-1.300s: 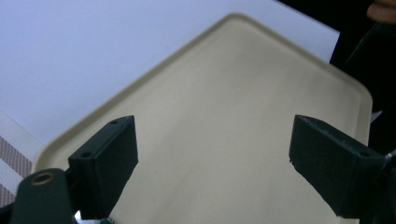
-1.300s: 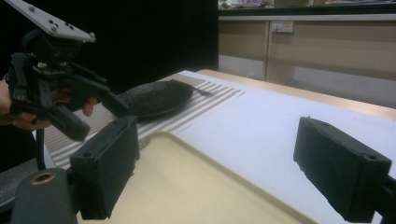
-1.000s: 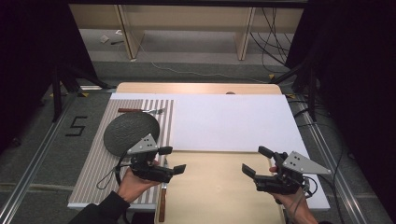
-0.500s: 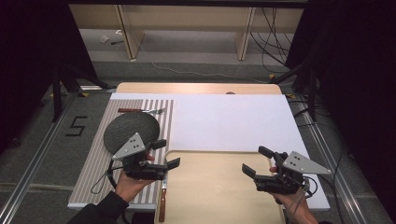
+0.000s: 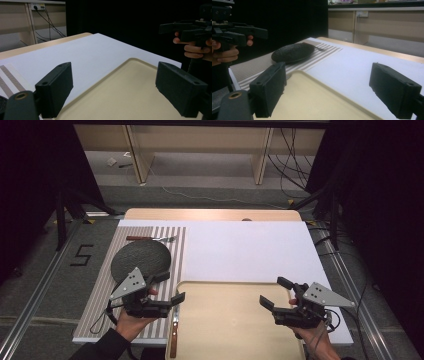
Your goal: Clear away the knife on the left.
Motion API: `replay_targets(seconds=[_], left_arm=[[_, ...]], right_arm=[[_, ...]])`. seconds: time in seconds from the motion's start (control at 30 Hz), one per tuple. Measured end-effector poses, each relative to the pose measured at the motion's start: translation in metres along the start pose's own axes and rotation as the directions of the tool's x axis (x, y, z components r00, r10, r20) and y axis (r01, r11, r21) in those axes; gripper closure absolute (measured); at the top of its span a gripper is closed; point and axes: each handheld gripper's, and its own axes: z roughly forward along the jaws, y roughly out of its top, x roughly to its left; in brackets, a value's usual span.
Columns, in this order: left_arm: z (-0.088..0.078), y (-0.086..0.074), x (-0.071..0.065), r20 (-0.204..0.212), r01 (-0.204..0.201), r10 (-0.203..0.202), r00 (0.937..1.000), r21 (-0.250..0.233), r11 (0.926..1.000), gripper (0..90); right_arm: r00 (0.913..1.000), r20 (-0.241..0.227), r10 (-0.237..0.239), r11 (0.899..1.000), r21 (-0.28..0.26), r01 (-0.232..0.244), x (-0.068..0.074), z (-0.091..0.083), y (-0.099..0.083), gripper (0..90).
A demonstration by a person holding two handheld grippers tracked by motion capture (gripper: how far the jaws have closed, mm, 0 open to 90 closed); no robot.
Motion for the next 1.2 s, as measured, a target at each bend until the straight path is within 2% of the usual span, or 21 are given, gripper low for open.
replay_targets(seconds=[0.1,0.33,0.43,0.63,1.2], left_arm=[[-0.0023,-0.0016,-0.0004,-0.014,-0.004,0.004,0.9999,0.005,1.0,14.1],[-0.0056,-0.0038,-0.0011,-0.005,0.002,-0.002,1.0,0.019,0.9998,14.1],[-0.005,-0.0049,-0.0016,-0.004,0.011,-0.011,0.9999,0.032,0.9994,14.1],[-0.0015,-0.0053,-0.0027,0.0,0.002,-0.002,1.0,0.048,0.9989,14.1],[0.0009,-0.006,-0.0029,0.004,0.001,-0.001,1.0,0.065,0.9979,14.0]], right_arm=[[1.0,0.001,0.001,1.0,0.0,-0.001,-0.0001,-0.0005,0.0001,15.1],[1.0,-0.001,0.005,1.0,-0.013,-0.005,-0.0005,-0.0025,0.0004,15.0],[1.0,-0.002,0.004,1.0,-0.009,-0.004,-0.0002,-0.0034,0.0009,15.0],[1.0,0.003,0.002,1.0,-0.01,-0.002,-0.0003,-0.0026,0.0005,15.0],[1.0,0.002,-0.001,1.0,-0.008,0.001,0.0,-0.0039,0.001,15.0]])
